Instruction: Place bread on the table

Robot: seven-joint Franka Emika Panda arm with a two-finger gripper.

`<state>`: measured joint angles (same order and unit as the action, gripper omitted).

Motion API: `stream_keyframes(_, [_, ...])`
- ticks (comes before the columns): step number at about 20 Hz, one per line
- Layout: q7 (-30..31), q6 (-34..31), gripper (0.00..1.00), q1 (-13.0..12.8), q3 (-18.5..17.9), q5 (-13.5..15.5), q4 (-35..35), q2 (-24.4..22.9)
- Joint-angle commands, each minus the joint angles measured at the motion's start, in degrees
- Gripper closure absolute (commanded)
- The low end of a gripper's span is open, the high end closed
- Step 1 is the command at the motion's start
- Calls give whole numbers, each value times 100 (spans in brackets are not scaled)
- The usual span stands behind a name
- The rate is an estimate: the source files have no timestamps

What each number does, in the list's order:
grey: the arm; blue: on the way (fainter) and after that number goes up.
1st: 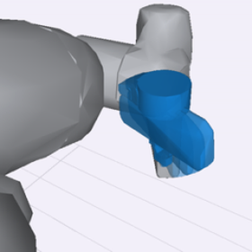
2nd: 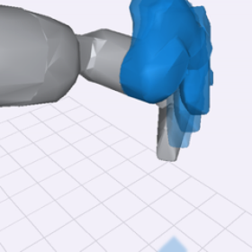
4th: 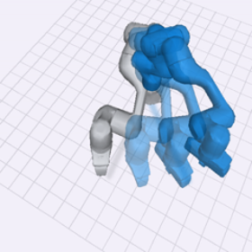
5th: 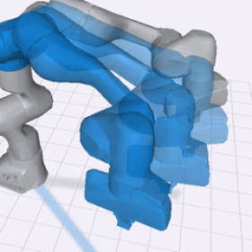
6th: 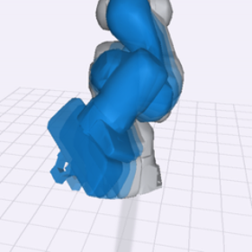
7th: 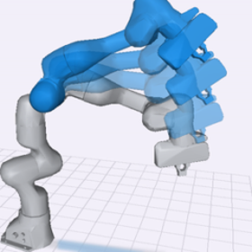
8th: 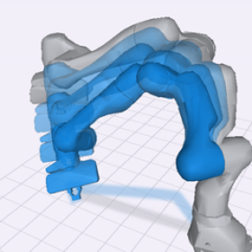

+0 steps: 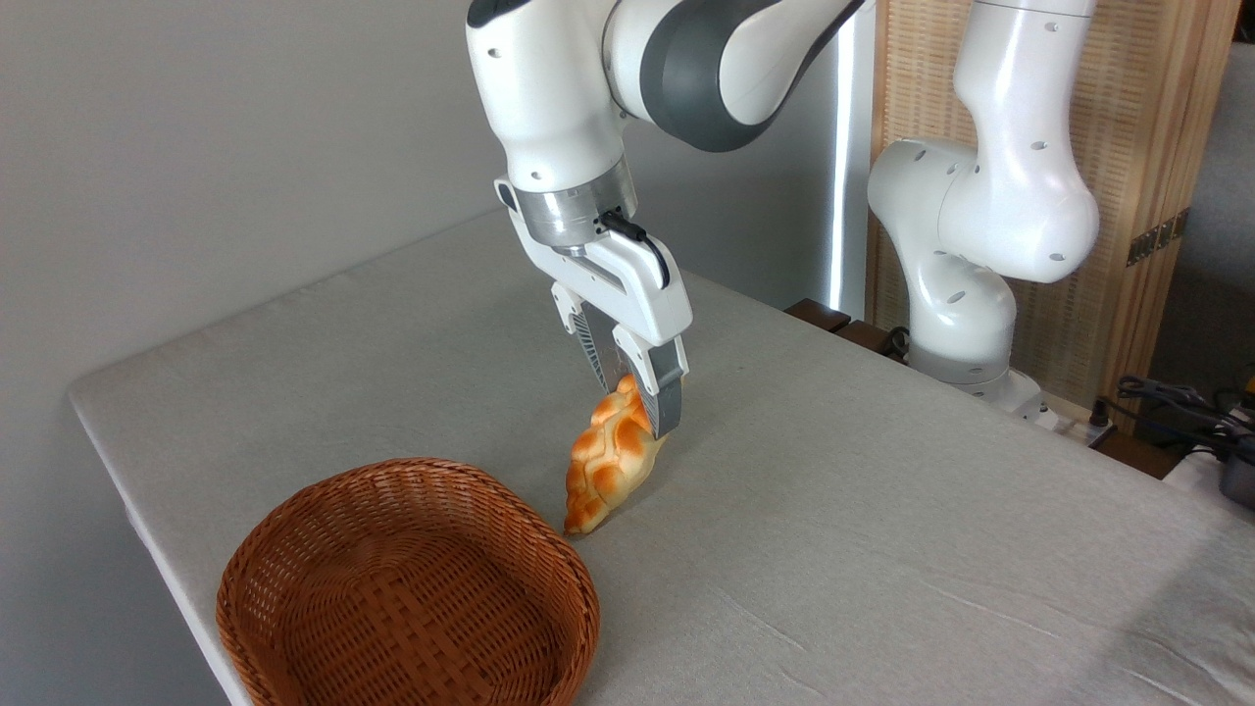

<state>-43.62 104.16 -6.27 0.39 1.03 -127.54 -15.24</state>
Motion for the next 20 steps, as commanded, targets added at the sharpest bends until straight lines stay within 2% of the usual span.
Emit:
stream_keyframes(1, [-85,-615,0,-15,-30,2,580,214])
stream_keyframes(11, [-59,-660,0,-15,-30,-7,791,302])
stream_keyframes(14, [37,-931,0,-6,-21,90,1842,731])
stream_keyframes(16, [370,-1160,0,47,58,186,2748,1109])
stream_keyframes(20, [635,-1170,0,152,128,231,3682,1497])
